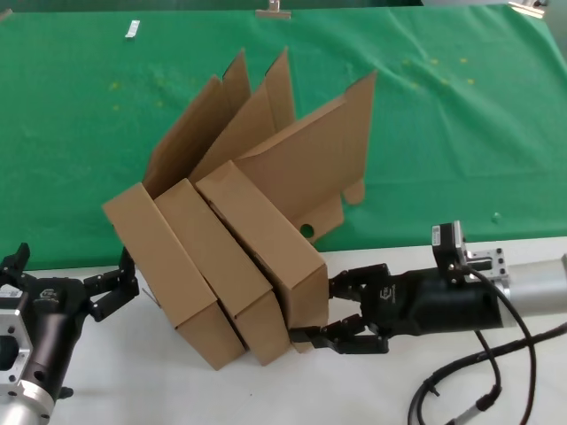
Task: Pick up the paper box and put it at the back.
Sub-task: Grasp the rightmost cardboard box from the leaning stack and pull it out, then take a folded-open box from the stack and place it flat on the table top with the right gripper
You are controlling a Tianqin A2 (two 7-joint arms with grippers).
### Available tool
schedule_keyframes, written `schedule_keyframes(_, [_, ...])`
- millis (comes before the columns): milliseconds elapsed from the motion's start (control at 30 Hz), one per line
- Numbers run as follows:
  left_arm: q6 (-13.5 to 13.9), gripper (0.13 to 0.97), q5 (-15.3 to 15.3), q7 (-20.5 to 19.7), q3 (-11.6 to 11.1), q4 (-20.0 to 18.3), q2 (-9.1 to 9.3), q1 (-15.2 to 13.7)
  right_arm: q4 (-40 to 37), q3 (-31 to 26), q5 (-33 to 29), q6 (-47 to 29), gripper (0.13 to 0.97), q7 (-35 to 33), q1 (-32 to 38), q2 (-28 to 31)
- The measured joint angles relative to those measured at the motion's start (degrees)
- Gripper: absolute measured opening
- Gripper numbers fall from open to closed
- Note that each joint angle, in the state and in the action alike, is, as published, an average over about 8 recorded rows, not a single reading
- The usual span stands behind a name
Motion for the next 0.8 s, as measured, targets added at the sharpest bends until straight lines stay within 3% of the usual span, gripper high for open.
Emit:
schedule_keyframes(333, [0.0,0.966,0.0,0.0,0.0,0.0,0.00,0.0,9.0,0.6,-1.5,0.8,0.317,4.8,-3.5,2.6])
schedule_keyframes(467, [0.0,0.966,0.0,0.0,0.0,0.0,0.00,0.0,12.9,0.9,-1.6,1.3,0.317,6.7,-5.3,3.7])
schedule_keyframes(800, [0.0,0.966,0.0,0.0,0.0,0.0,0.00,0.0,23.9,1.6,-1.3,3.2,0.197,11.8,-9.9,7.2])
